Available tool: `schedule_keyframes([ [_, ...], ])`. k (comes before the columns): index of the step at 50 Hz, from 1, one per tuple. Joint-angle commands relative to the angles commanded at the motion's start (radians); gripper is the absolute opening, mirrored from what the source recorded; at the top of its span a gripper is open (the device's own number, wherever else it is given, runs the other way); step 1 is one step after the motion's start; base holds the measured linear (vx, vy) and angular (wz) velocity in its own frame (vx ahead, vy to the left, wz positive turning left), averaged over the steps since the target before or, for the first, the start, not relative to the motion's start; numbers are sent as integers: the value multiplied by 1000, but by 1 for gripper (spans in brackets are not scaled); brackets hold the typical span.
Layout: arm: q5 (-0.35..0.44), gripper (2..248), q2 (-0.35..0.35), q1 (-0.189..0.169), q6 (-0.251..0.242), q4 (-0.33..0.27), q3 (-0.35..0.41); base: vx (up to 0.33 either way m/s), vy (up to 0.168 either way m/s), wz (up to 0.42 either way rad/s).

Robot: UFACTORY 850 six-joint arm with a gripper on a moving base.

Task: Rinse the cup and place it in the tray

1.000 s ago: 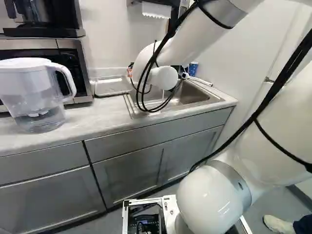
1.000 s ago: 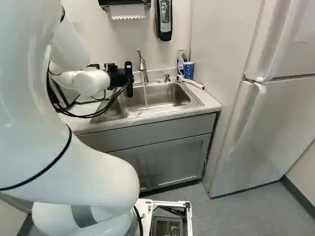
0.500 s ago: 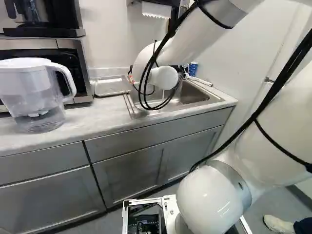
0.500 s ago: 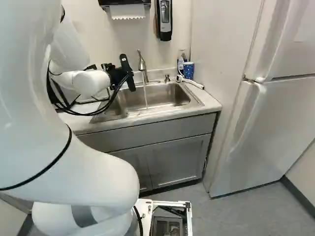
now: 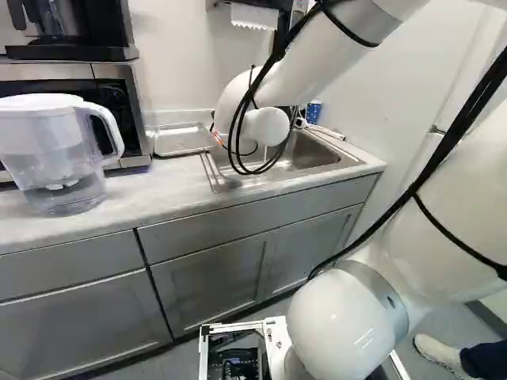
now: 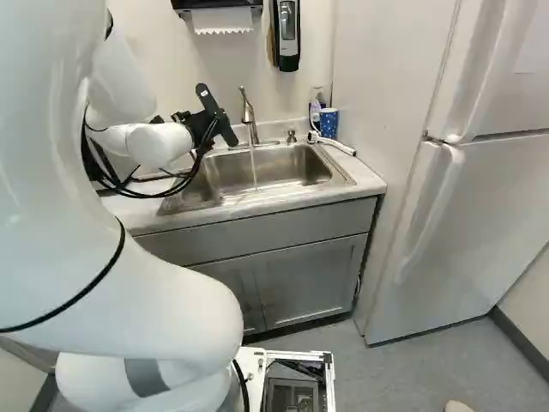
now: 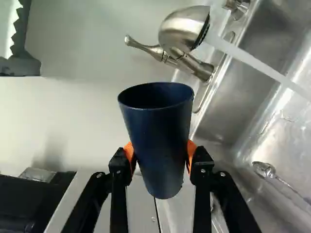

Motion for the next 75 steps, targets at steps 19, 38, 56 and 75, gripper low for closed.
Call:
schedule_keyframes([
  [19,0,122,0,0,-198,0,0,0,0,0],
  [38,0,122,0,0,-398,0,0,0,0,0],
  [56,0,122,0,0,-587,0,0,0,0,0],
  [75,0,122,0,0,-786,0,0,0,0,0],
])
